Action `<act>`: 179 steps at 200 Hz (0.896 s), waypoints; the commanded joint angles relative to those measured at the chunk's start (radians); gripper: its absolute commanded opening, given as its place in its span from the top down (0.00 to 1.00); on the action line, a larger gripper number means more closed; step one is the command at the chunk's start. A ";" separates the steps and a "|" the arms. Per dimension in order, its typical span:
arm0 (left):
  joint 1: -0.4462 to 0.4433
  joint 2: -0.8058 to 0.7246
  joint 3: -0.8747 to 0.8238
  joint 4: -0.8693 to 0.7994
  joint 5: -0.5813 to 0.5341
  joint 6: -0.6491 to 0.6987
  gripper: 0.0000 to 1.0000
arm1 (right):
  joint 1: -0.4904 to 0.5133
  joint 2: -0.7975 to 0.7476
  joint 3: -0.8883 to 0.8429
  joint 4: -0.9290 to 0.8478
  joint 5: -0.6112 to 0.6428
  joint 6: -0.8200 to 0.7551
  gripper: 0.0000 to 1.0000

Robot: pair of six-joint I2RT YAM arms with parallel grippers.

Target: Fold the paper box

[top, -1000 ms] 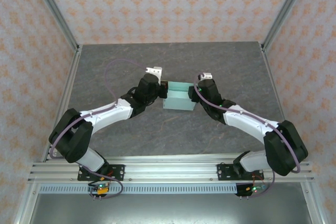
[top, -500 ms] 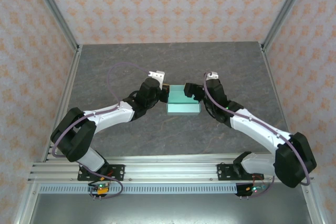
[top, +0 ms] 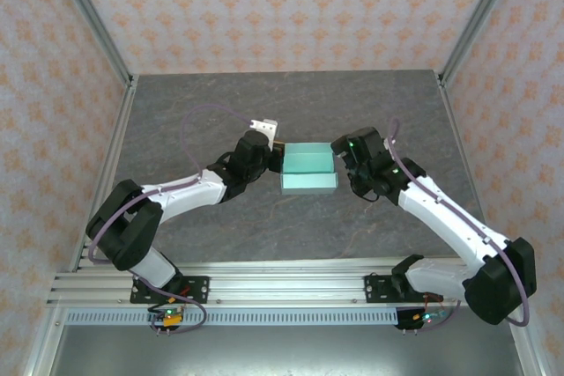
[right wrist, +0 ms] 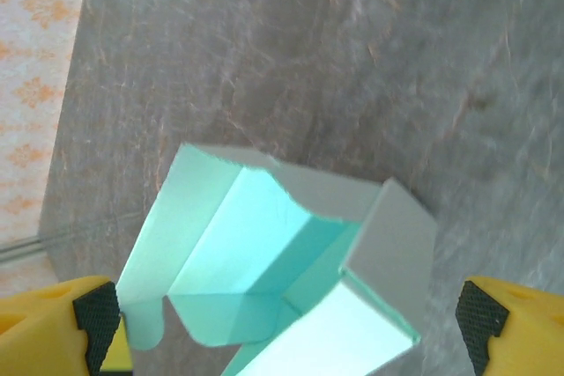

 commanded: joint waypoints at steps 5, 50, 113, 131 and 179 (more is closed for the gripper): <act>0.000 0.054 0.066 -0.069 -0.021 0.013 0.99 | 0.053 0.013 -0.027 0.036 -0.093 0.217 0.02; 0.047 0.169 0.176 -0.153 0.065 -0.028 1.00 | 0.195 0.054 0.026 -0.086 0.085 0.141 0.52; 0.107 0.284 0.287 -0.196 0.185 -0.087 1.00 | 0.199 0.301 0.107 0.087 0.006 0.198 0.67; 0.115 0.310 0.327 -0.234 0.197 -0.100 0.99 | 0.189 0.406 0.189 0.076 0.019 0.198 0.69; 0.149 0.395 0.407 -0.291 0.241 -0.164 0.99 | 0.102 0.617 0.310 0.022 -0.015 0.168 0.71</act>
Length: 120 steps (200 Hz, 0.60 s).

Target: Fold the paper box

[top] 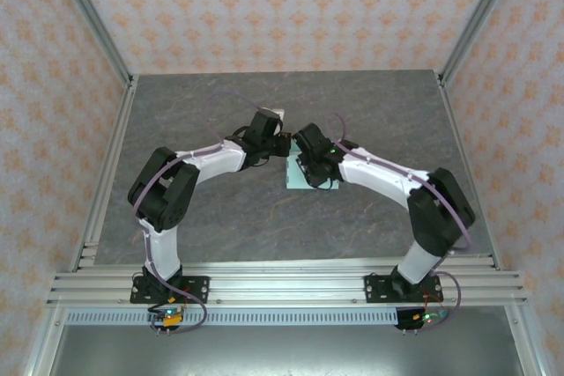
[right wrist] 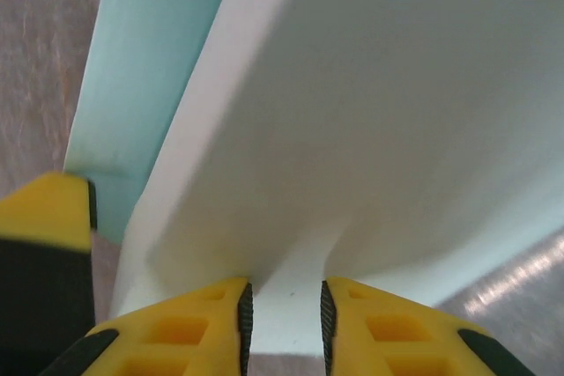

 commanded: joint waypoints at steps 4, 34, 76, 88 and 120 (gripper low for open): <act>0.032 0.052 0.064 -0.070 0.038 -0.061 0.99 | -0.042 0.087 0.054 -0.056 -0.008 -0.012 0.71; 0.050 0.099 0.121 -0.112 0.082 -0.099 0.98 | -0.076 0.140 0.105 -0.087 -0.080 -0.032 0.68; 0.086 0.164 0.202 -0.212 0.110 -0.145 0.88 | -0.107 0.121 0.188 -0.185 -0.064 -0.098 0.62; 0.097 0.169 0.198 -0.203 0.119 -0.171 0.88 | -0.127 0.126 0.209 -0.201 -0.053 -0.130 0.62; 0.108 0.191 0.230 -0.243 0.130 -0.148 0.88 | -0.158 0.191 0.285 -0.229 -0.068 -0.212 0.61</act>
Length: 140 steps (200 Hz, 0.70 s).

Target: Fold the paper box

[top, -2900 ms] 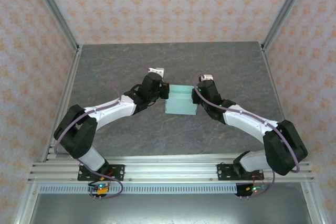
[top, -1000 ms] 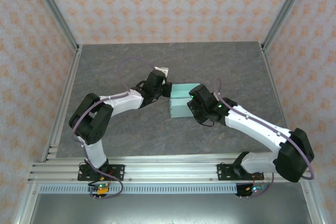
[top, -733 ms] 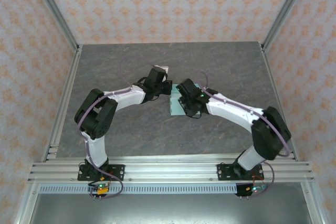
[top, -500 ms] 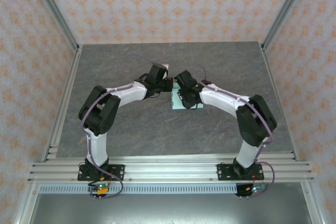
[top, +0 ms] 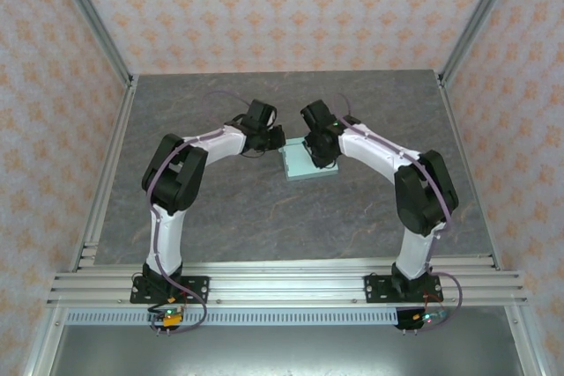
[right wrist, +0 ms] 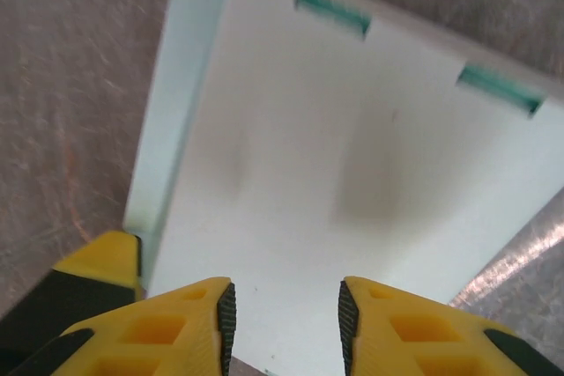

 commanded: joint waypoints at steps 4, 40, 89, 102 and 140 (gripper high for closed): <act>0.010 0.032 0.054 -0.068 0.022 -0.007 0.88 | -0.025 0.073 0.081 -0.084 -0.007 -0.090 0.61; 0.012 0.046 0.064 -0.081 0.032 -0.005 0.87 | -0.025 0.194 0.162 -0.106 -0.051 -0.099 0.61; 0.024 0.071 0.067 -0.084 0.044 -0.005 0.88 | -0.025 0.329 0.226 -0.216 -0.024 -0.141 0.63; 0.027 0.064 0.063 -0.075 0.053 0.037 0.89 | -0.025 0.298 0.208 -0.195 -0.055 -0.143 0.65; 0.026 -0.008 0.020 -0.011 0.067 0.122 0.92 | -0.025 0.100 0.217 -0.178 -0.013 -0.235 0.59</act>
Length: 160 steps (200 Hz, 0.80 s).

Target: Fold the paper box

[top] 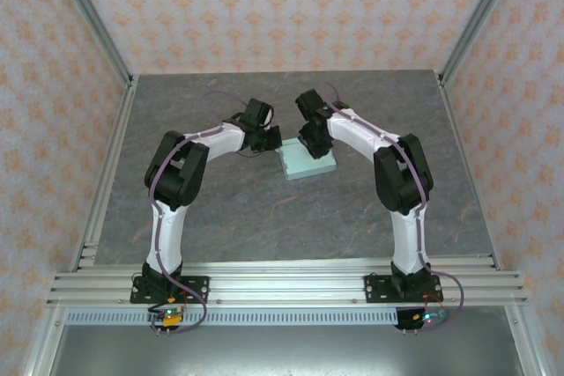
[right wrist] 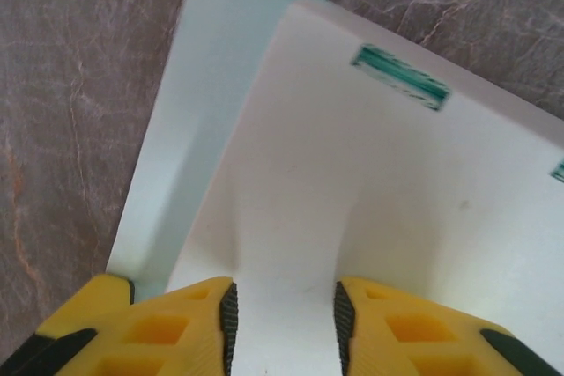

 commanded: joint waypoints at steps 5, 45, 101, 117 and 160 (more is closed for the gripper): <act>0.002 -0.066 -0.023 0.040 0.032 0.097 0.93 | 0.004 -0.156 -0.027 -0.041 0.056 -0.112 0.58; 0.002 -0.191 -0.108 0.160 0.054 0.212 0.95 | -0.035 -0.441 -0.225 0.155 0.240 -0.584 0.35; 0.000 -0.364 -0.247 0.350 0.112 0.330 0.95 | -0.119 -0.661 -0.566 0.417 0.101 -1.052 0.25; -0.001 -0.394 -0.282 0.391 0.160 0.374 0.95 | -0.139 -0.676 -0.607 0.460 0.032 -1.125 0.26; -0.007 -0.428 -0.337 0.406 0.218 0.528 0.95 | -0.162 -0.647 -0.658 0.553 -0.044 -1.207 0.27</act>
